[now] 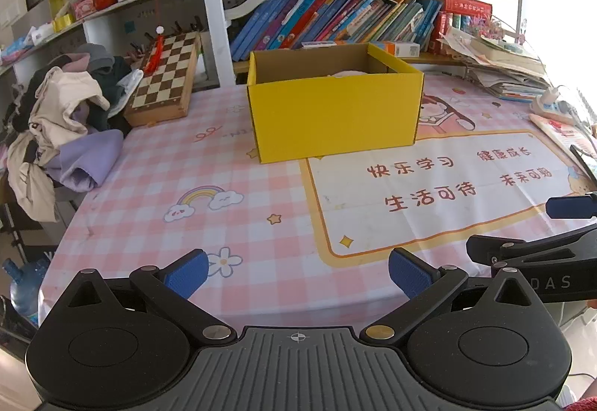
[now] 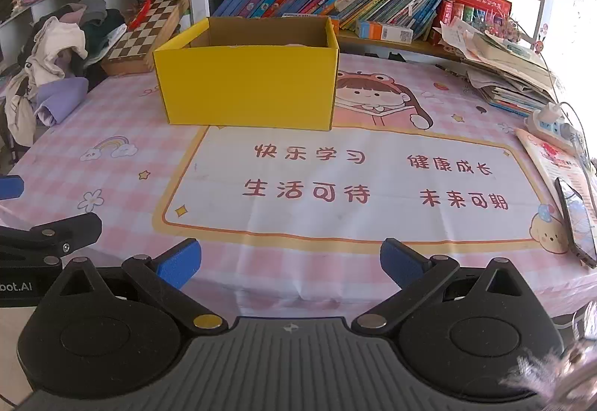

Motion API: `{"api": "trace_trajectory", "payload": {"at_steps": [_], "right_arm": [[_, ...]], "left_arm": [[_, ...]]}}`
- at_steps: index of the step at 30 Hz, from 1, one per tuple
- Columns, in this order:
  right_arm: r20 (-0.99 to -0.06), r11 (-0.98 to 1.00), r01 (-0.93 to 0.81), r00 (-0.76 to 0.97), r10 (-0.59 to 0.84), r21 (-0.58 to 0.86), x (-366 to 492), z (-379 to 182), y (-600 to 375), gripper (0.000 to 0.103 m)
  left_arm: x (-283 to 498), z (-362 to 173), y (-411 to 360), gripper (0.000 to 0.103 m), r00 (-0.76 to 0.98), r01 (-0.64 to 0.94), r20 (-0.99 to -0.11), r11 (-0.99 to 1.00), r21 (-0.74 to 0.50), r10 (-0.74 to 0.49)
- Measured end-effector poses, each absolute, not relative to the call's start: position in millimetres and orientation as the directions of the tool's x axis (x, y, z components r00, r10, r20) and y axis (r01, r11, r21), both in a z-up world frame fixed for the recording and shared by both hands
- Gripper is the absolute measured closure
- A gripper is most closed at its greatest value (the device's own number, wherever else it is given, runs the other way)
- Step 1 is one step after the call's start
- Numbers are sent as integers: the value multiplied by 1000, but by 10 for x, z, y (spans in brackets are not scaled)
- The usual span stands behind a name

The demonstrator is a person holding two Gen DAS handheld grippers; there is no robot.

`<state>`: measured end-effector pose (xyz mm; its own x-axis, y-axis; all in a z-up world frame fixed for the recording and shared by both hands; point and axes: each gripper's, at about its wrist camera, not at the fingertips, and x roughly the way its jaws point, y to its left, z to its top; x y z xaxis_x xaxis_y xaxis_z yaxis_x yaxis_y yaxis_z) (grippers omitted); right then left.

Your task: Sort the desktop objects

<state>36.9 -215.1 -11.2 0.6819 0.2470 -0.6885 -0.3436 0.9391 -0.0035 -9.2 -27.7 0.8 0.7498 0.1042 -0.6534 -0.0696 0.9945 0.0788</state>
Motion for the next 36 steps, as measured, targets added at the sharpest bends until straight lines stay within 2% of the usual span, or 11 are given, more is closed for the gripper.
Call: {"api": "trace_trajectory", "payload": {"at_steps": [36], "right_arm": [[-693,936,-351,676,250,-3,393,-126,-2137,0]], "left_arm": [[-80,-7,-255,0,749,-55,-656,996,73,90]]}}
